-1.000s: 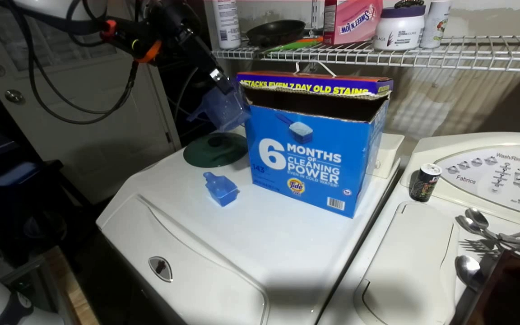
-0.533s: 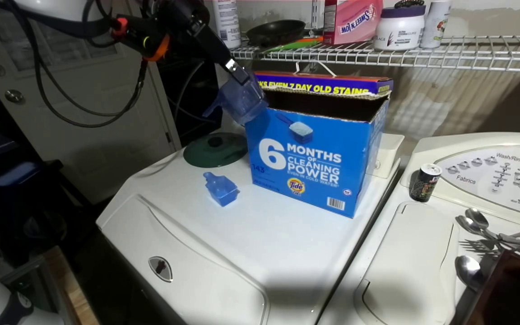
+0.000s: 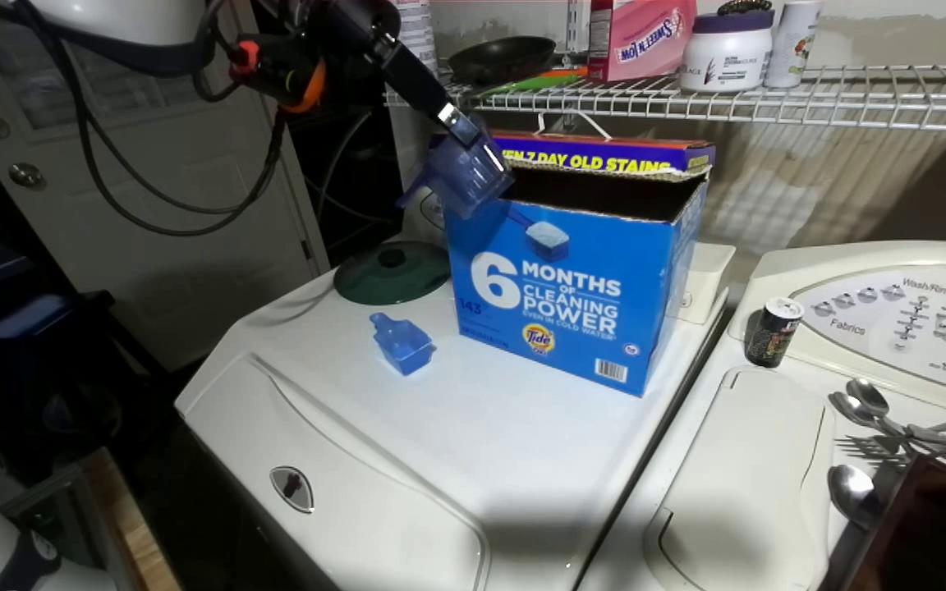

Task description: Pick up the blue scoop from the shelf and place it in the washing powder box on top of the washing machine

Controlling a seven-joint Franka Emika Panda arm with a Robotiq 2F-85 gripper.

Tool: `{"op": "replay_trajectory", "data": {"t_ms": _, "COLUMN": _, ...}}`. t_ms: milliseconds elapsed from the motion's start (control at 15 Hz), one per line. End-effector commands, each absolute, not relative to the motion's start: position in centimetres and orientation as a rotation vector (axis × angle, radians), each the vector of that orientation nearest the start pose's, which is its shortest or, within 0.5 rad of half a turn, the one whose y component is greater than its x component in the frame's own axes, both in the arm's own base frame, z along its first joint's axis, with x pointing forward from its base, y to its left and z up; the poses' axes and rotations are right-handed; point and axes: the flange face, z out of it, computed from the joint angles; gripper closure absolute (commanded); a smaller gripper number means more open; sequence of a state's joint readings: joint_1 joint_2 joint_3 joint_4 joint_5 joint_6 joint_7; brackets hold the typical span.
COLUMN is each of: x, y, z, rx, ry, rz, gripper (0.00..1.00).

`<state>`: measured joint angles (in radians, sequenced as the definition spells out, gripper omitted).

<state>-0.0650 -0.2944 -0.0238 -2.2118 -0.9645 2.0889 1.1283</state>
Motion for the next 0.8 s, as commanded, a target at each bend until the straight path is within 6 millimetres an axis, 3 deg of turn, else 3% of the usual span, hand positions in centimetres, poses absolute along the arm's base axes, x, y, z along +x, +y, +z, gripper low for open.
{"op": "replay_trajectory", "data": {"t_ms": 0, "x": 47.56, "y": -9.03, "z": 53.73, "rx": 2.183, "ry": -0.992, "rz": 0.803, "gripper": 0.99}}
{"op": "replay_trajectory", "data": {"t_ms": 533, "x": 47.36, "y": -9.23, "z": 53.2, "rx": 2.178, "ry": -1.169, "rz": 0.819, "gripper": 0.99}}
{"op": "replay_trajectory", "data": {"t_ms": 733, "x": 47.6, "y": -9.45, "z": 53.45, "rx": 2.144, "ry": -1.123, "rz": 0.867, "gripper": 0.99}}
